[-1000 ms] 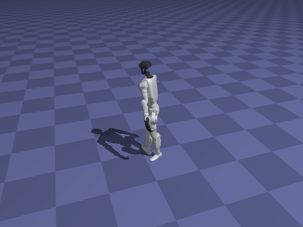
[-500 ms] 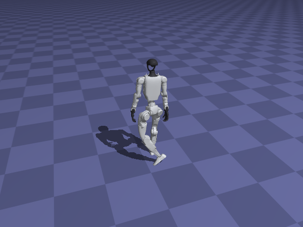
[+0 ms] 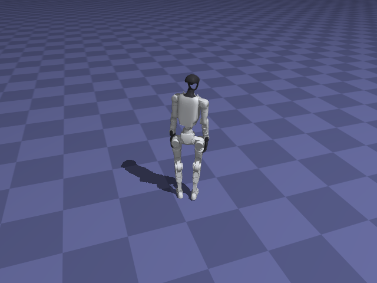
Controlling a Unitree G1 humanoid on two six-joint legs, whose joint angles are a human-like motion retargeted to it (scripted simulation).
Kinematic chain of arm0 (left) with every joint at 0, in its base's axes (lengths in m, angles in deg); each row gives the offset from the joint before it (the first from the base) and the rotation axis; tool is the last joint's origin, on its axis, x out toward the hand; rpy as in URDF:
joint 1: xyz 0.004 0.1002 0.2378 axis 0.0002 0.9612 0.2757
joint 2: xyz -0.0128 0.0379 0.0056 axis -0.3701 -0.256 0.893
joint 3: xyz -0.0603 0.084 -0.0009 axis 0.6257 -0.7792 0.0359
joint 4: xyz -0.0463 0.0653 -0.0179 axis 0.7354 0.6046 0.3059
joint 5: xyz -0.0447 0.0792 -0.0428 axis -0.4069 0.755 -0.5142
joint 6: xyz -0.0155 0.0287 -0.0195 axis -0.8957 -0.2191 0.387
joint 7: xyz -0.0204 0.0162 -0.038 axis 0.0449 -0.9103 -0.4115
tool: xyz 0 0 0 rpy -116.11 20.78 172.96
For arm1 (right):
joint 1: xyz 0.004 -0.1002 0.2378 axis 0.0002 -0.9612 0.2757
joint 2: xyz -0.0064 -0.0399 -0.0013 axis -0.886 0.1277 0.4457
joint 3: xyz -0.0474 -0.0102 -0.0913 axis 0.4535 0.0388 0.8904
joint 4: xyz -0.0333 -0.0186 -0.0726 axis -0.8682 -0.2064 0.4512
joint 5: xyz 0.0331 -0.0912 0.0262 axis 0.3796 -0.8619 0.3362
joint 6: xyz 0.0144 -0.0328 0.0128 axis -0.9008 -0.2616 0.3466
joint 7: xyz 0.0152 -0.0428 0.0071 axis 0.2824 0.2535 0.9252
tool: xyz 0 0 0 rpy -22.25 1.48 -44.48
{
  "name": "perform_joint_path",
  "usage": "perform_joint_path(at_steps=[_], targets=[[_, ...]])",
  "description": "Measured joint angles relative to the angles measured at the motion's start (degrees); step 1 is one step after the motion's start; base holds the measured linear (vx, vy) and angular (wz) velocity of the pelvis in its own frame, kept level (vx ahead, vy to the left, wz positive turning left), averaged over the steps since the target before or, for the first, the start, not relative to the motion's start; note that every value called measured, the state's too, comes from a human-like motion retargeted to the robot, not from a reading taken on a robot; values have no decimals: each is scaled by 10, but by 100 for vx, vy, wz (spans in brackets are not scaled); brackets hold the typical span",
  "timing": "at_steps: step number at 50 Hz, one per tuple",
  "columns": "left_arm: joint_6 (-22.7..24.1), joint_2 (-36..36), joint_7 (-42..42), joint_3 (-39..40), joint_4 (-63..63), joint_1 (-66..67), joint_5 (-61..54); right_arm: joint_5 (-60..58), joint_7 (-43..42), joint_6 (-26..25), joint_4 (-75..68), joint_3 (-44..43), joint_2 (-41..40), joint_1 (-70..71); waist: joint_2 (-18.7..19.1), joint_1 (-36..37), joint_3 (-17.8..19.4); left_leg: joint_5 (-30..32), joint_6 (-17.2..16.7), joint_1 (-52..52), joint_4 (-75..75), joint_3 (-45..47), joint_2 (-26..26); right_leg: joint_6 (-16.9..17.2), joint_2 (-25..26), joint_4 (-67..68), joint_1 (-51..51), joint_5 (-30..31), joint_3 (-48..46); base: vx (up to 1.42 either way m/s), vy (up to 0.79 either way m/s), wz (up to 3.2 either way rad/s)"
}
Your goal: In place motions
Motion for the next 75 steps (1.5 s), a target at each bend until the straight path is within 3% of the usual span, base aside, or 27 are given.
perform_joint_path(at_steps=[3,7,10,12,13,15,20,25,30,35,37,38,43,45,50,56,60,62,64,66,70,73,75], targets=[[14,-1,4,-29,-36,1,35,55,-13,-6,-58,-29,12,-12,6,7,-8,-8,4,19,-12,29,-2,9,-4,-23,16,11,11,23,-4,-91],[36,-14,-6,-51,-79,14,59,91,4,-27,-110,-71,29,-40,-10,146,-45,-30,-2,48,-28,171,2,21,12,-76,55,21,146,22,-11,-283],[39,-27,-5,-56,-86,11,61,154,-22,-27,-119,-117,33,-58,-9,181,-46,-33,-6,48,-15,192,18,35,2,-96,72,21,174,9,-16,-66],[32,-35,-5,-56,-79,2,57,213,-31,-23,-118,-148,30,-66,-1,128,-42,-25,-2,30,0,123,17,40,-1,-77,61,15,127,11,-21,325],[28,-39,-4,-53,-73,-4,54,238,-31,-23,-119,-159,28,-67,12,41,-36,-13,3,6,8,28,7,41,-11,-47,36,7,43,10,-25,557],[22,-44,-1,-42,-66,-8,48,261,-24,-30,-120,-168,29,-71,24,-24,-32,0,3,-16,18,-55,3,49,-21,-27,25,0,-14,7,-27,377],[21,-49,-2,-39,-68,-9,35,224,-14,-36,-128,-160,44,-75,11,5,-36,15,-8,-32,27,-102,-9,55,3,-15,32,7,63,3,-23,101],[28,-52,-9,-55,-78,0,44,153,-4,-41,-125,-144,53,-71,11,4,-28,42,-19,-54,30,-212,-31,75,11,-7,41,-9,91,1,-22,187],[28,-59,-6,-64,-80,7,60,118,10,-42,-117,-128,58,-56,-11,53,-12,77,-30,-61,9,-268,-61,26,-12,-27,63,-28,-15,-4,-15,161],[24,-53,19,-61,-69,1,64,92,24,-28,-83,-128,76,-53,-15,104,25,131,-84,-69,-42,-292,-68,32,-46,-50,89,-38,-148,2,-11,232],[27,-47,21,-59,-62,3,57,78,26,-20,-70,-130,88,-62,-21,113,28,123,-92,-79,-51,-252,-69,32,-58,-60,98,-44,-201,22,-6,303],[28,-45,19,-59,-58,6,53,71,24,-18,-66,-132,93,-67,-23,116,27,107,-87,-82,-50,-188,-60,34,-67,-65,102,-46,-232,24,-5,328],[30,-45,26,-48,-43,22,48,50,-7,-24,-85,-149,113,-92,-41,118,12,21,-23,-46,-38,152,-23,57,-116,-85,118,-56,-387,33,-6,343],[31,-51,35,-37,-38,33,47,51,-15,-33,-106,-151,116,-97,-48,113,3,3,-7,-28,-23,211,-16,70,-127,-97,129,-60,-454,52,-11,367],[26,-67,39,-2,-28,60,35,54,-23,-47,-134,-154,103,-112,-67,105,-28,-38,20,-12,17,217,-2,101,-148,-117,148,-59,-586,48,-18,304],[26,-63,51,32,-25,86,7,43,-12,-35,-116,-151,80,-113,-85,104,-49,-69,19,57,-7,364,8,127,-152,-139,177,-39,-710,50,-20,244],[27,-39,58,53,-21,100,-24,29,1,-24,-86,-149,77,-104,-65,116,-58,-32,-17,82,-57,413,1,141,-126,-142,193,-21,-763,54,-18,157],[26,-19,53,79,-20,105,-39,30,1,-22,-69,-145,79,-99,-66,128,-56,-49,11,58,-65,311,-28,144,-133,-137,205,-6,-777,56,-16,81],[25,-1,46,102,-18,109,-57,36,-4,-20,-54,-146,76,-94,-64,132,-53,-50,9,61,-59,315,-25,145,-137,-129,219,15,-794,47,-16,113],[26,10,39,112,-14,108,-79,52,-8,-14,-38,-154,70,-89,-51,115,-44,-68,19,64,-55,250,-35,149,-140,-110,244,44,-819,45,-17,188],[26,13,41,101,0,104,-84,76,33,11,-12,-164,69,-87,-6,101,-38,-89,23,56,-28,178,2,132,-182,3,273,134,-794,51,-20,146],[22,1,36,81,2,96,-54,73,53,5,3,-158,70,-88,6,100,-46,-92,32,21,-1,151,16,95,-262,170,205,132,-628,36,-25,112],[21,-11,27,52,-8,91,-29,80,35,3,1,-151,67,-85,1,93,-47,-85,43,3,-1,130,2,129,-254,225,125,91,-463,17,-35,140]])
